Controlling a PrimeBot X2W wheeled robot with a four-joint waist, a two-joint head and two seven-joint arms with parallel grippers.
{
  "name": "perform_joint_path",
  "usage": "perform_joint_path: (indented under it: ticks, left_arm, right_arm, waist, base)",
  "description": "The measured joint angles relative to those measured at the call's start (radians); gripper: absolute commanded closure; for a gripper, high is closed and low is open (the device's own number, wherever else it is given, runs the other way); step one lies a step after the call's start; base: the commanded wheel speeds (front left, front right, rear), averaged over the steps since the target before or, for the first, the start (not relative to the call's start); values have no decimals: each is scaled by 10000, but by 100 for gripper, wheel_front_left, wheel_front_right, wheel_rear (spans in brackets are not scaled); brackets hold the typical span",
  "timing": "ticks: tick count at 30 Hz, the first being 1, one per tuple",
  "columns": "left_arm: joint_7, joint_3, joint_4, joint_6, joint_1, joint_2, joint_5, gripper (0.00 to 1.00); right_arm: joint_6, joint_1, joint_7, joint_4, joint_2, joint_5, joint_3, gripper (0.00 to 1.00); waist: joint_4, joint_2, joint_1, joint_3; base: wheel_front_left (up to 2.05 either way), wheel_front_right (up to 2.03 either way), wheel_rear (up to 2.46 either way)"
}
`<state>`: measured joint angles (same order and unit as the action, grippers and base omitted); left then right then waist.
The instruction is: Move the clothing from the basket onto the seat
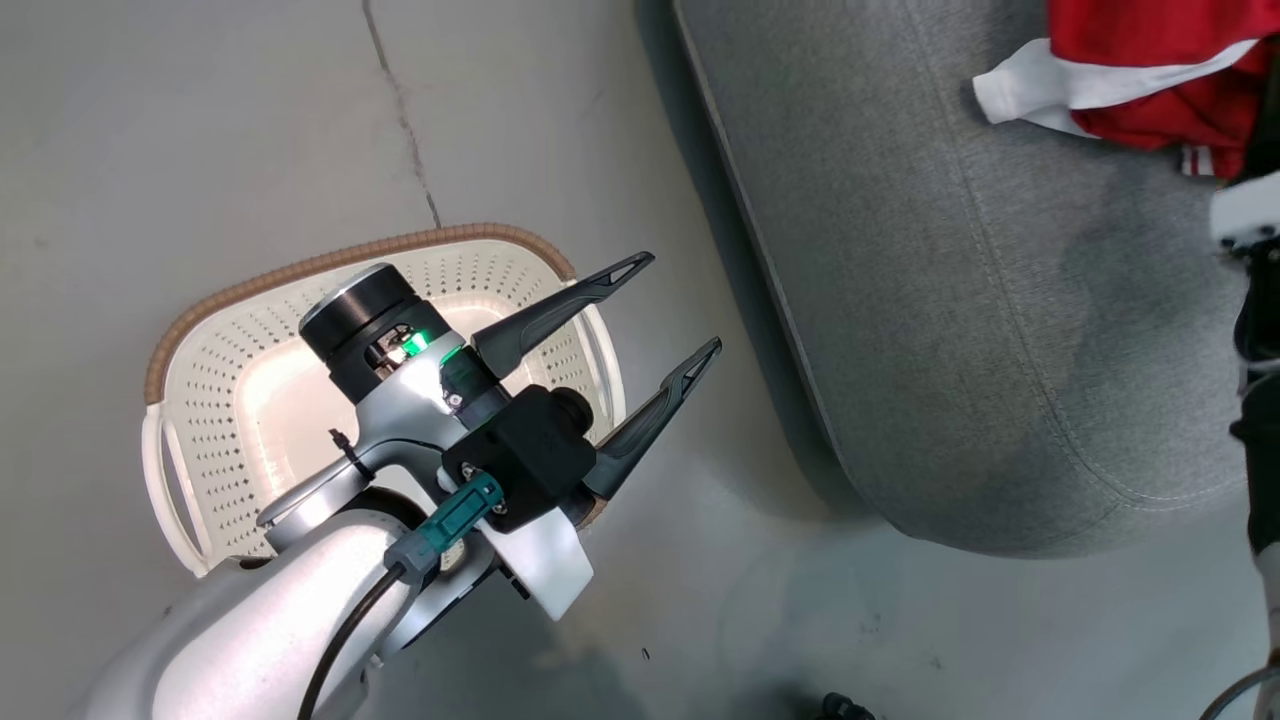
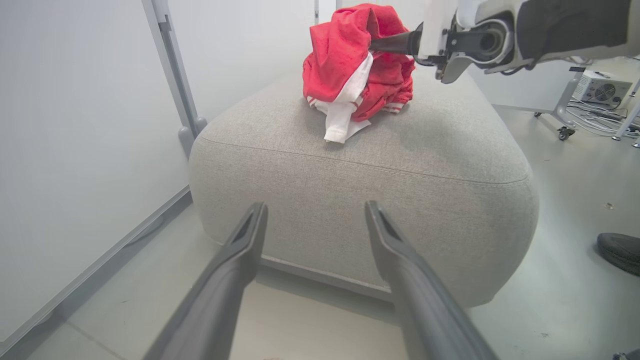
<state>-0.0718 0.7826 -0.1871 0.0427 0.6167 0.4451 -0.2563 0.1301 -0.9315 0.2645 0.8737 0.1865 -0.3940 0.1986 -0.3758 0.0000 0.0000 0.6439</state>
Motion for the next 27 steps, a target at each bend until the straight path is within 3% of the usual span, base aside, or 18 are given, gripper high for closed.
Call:
perform_joint_path:
  ticks: [7,14,27]
  left_arm:
    - [596,4,470,-161,-419,-268,-385,0]
    - [1241,-13,984,-499,-1101,-614,-767,0]
    - [2493,-460,1933,-1292,-2208,-1204,-1496,0]
  right_arm:
    - [6,1447,0,-711,23,-226,-882,0]
    - [6,2807,0,-2286,42,-299,-1356,0]
    - [4,4853,0,-4619,-408,518,-2309,0]
  waist:
    - [-123,0,0,-807]
    - [46,0,0,-1801]
    - [1683,0,0,-3287]
  base:
    - [0,0,0]
    - [0,0,0]
    - [0,0,0]
